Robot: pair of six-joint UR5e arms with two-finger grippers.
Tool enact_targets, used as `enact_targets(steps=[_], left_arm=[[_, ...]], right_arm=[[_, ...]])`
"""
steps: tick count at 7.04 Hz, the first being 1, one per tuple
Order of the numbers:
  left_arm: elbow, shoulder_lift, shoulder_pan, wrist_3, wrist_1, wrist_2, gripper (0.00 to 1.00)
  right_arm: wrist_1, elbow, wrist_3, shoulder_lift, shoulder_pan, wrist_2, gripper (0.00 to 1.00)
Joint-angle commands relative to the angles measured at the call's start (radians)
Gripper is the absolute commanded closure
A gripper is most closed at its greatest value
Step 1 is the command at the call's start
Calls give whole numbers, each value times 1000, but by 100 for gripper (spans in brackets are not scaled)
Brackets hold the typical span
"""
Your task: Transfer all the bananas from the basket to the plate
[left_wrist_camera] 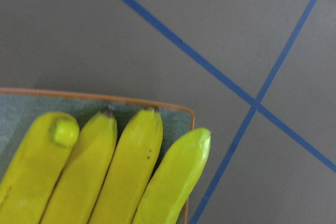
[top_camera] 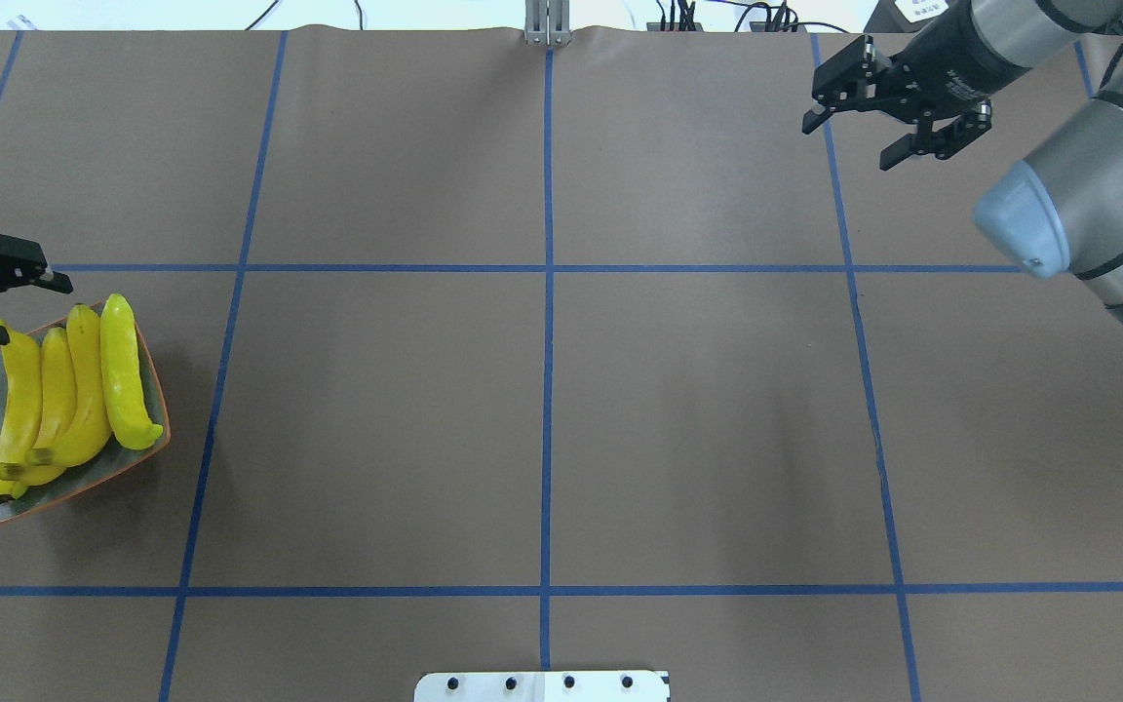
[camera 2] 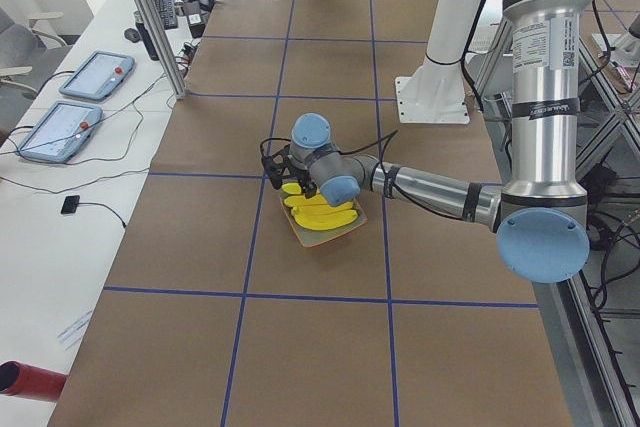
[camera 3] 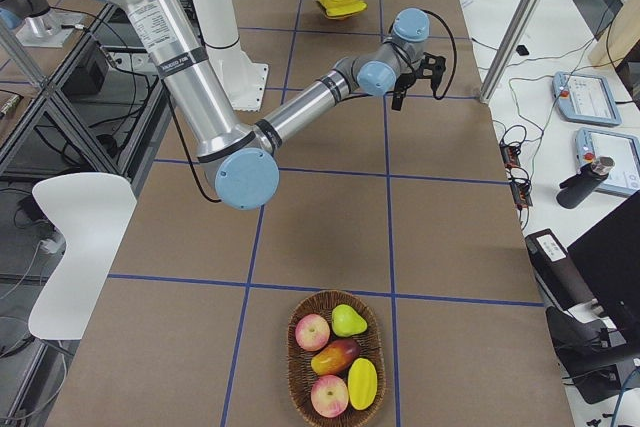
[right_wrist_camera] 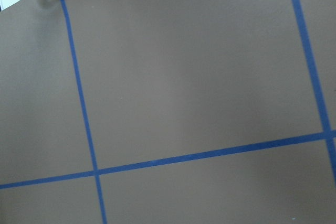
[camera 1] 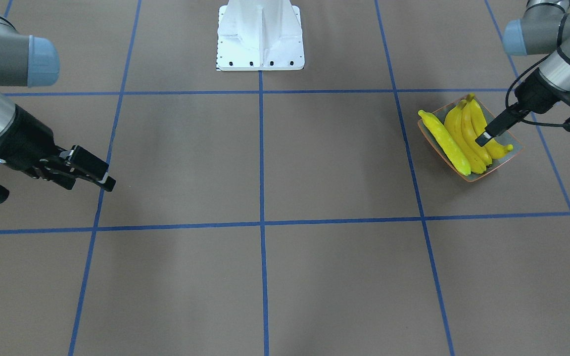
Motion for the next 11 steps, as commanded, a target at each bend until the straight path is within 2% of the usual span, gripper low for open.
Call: enact_targets(steps=[1, 2, 4, 5, 6, 7, 9, 11], left_arm=[[5, -99, -174, 502, 334, 7, 0], [16, -131, -258, 694, 450, 7, 0], [63, -139, -334, 989, 571, 7, 0], [88, -141, -361, 1104, 620, 6, 0], [120, -135, -412, 1134, 624, -5, 0], [154, -135, -467, 1170, 621, -19, 0], [169, -89, -504, 1361, 616, -39, 0], [169, -34, -504, 1362, 545, -44, 0]], right_arm=[[-10, -34, -301, -136, 87, -17, 0], [-27, -59, -456, -196, 115, -46, 0], [-247, -59, -805, -252, 225, -83, 0], [-365, -71, -991, -256, 280, -108, 0], [-396, -85, -1140, -294, 377, -97, 0], [-383, -86, -1152, -348, 432, -64, 0], [-380, -85, -1158, -350, 436, -76, 0], [-383, -82, -1165, -385, 470, -74, 0]])
